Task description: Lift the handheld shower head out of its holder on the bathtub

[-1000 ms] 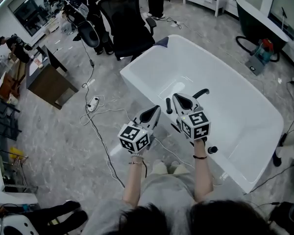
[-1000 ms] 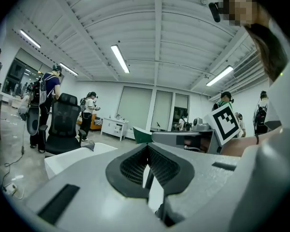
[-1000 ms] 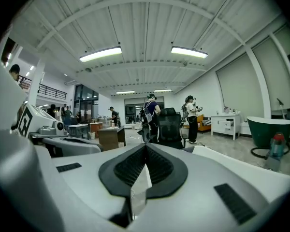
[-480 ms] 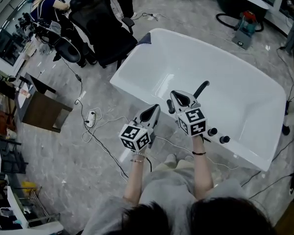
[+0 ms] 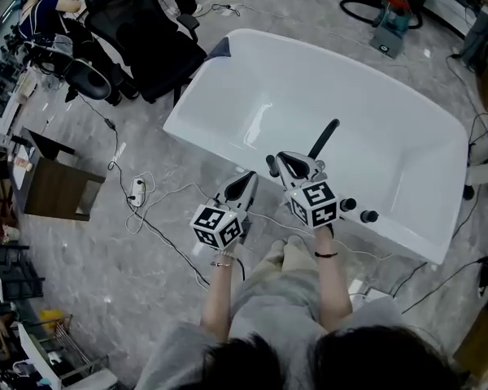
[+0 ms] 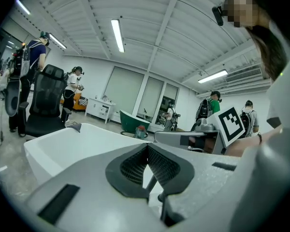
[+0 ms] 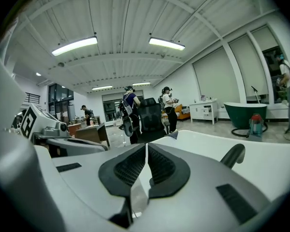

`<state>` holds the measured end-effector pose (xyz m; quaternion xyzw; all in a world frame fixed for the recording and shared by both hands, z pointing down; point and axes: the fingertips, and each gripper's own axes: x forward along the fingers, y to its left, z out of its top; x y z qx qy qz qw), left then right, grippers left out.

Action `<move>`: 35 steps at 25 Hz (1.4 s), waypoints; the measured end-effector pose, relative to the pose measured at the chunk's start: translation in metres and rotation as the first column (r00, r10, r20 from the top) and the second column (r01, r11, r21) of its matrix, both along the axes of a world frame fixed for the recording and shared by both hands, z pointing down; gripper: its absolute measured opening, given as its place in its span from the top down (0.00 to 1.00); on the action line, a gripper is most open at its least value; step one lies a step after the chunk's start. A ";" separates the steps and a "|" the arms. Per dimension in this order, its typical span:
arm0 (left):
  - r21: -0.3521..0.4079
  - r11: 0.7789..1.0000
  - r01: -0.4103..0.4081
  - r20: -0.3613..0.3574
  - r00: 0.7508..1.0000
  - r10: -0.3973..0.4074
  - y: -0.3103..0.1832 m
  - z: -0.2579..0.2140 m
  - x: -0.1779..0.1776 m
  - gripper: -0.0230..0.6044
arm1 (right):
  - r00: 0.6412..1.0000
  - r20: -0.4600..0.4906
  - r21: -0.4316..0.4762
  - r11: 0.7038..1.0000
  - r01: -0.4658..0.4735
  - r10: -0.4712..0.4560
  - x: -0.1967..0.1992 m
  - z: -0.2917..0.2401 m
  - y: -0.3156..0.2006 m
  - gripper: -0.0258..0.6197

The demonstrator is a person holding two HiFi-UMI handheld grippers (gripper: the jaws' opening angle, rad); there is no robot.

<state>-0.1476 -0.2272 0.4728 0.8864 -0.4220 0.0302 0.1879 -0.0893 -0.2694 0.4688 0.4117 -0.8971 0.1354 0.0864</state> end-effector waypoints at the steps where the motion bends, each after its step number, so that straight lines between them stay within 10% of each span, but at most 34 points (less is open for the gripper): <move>1: -0.007 1.000 -0.001 0.000 1.000 0.001 -0.001 0.003 0.004 0.96 | 1.000 -0.001 -0.008 1.000 0.001 -0.001 0.001 0.005 -0.001 0.96; 35: -0.150 0.988 0.037 -0.013 0.999 -0.039 -0.020 0.147 -0.005 0.96 | 0.992 -0.027 -0.218 0.968 -0.123 0.120 -0.020 0.189 -0.015 0.75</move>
